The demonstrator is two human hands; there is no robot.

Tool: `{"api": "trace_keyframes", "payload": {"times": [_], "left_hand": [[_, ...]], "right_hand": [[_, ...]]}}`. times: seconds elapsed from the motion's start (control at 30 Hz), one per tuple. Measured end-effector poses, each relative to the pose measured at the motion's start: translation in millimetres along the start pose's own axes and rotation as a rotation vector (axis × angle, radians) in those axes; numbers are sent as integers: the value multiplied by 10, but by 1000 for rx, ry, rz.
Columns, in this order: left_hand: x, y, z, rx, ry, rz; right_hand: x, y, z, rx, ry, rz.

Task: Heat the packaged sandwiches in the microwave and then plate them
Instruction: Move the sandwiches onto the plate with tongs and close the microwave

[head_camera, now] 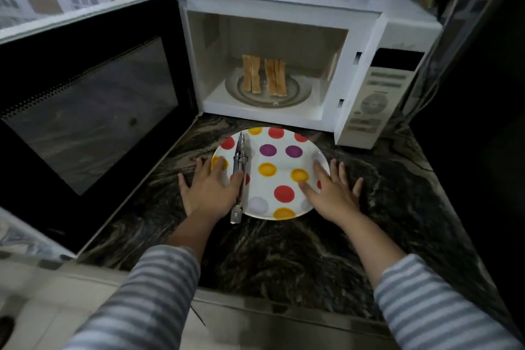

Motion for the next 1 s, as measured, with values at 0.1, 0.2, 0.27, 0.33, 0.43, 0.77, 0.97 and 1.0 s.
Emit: {"api": "trace_keyframes", "payload": {"times": [0.1,0.2,0.27,0.33,0.43,0.77,0.97,1.0], "left_hand": [[-5,4,-10,22,-8,7],[-1,12,-8,31,-36,14],[-3,6,-17,28,-56,16],[-9,-2,-37,6,-73,26],[-11,-57,-83,13,-81,92],[-25,-323,-64,103,-7,319],[-17,-333,-61,98,-8,320],[-13,-330,-66,96,-6,321]], "right_hand": [[5,0,-10,-20,-7,4],[-6,5,-21,-18,-11,13],[-16,-2,-32,-16,-16,16],[-10,-5,-40,-9,-37,29],[-19,-71,-86,36,-28,86],[-245,-1346,-53,383,50,-43],[-109,-1549,48,222,-27,18],[-114,-1552,44,199,-42,10]]}}
Point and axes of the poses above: each hand's wrist, its own x-axis towards the middle knuckle, its own z-axis out of the palm, y = z × x, the point moved 4 cm from there along x, towards the middle knuckle, and after that the axes turned 4 degrees about z, right-handed, at the moved point
